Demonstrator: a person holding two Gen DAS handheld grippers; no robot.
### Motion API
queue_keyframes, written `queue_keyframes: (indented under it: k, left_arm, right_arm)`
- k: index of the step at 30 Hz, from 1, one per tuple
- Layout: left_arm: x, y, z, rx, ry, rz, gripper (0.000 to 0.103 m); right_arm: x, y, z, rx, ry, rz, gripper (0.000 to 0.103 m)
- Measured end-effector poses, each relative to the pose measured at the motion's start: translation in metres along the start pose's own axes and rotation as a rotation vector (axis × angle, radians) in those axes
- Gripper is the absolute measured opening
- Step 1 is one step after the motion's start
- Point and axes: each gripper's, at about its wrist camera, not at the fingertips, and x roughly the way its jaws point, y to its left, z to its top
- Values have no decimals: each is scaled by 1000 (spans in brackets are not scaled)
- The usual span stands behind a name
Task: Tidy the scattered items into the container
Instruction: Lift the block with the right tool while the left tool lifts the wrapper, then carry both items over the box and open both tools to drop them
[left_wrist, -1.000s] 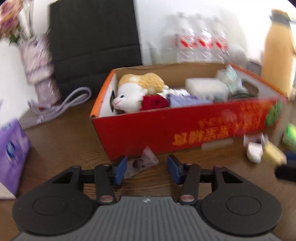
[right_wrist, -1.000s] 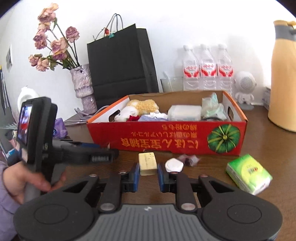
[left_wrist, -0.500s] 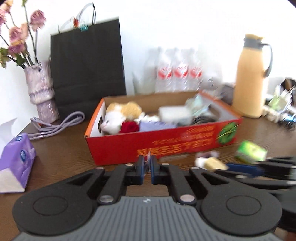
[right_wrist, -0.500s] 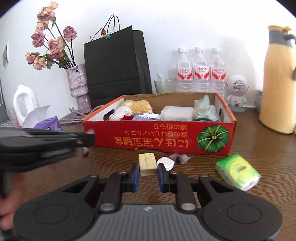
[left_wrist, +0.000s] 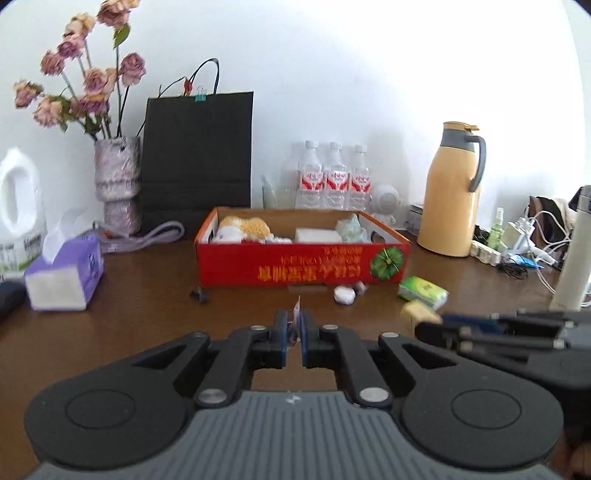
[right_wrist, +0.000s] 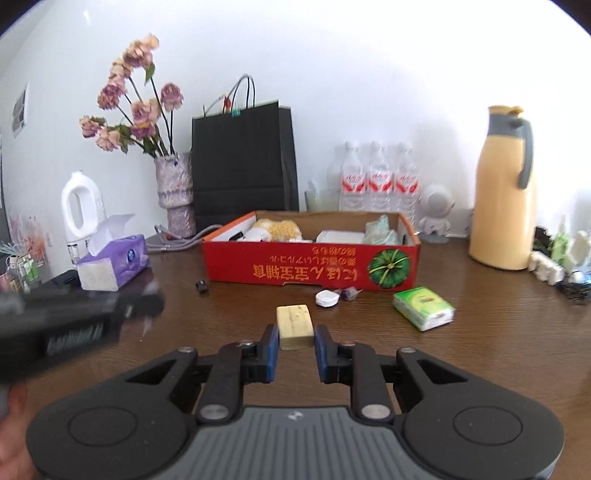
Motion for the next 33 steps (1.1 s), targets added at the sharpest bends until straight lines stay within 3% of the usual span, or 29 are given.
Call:
queue_keyframes:
  k: [11,17,23,29,33]
  left_arm:
    - [-86,10,-23,-37,-155,63,8]
    - [-87,7,-16,-40,-218,59,8]
    - [-40,12,19,-34,-260,48,8]
    - [55,18,100,18,-339,29,8]
    - [119,38,154,-45,-287,-16,8]
  right_arm:
    - [-81,15,-24,58,-148,-56,20]
    - [-88,16,-23,45,-173,-75,20]
    - [-49,-2,11,63,-182,-64,20]
    - [35,-35,91,109,-249,-43,20]
    - [88,-55,144,101,-296,-75,20]
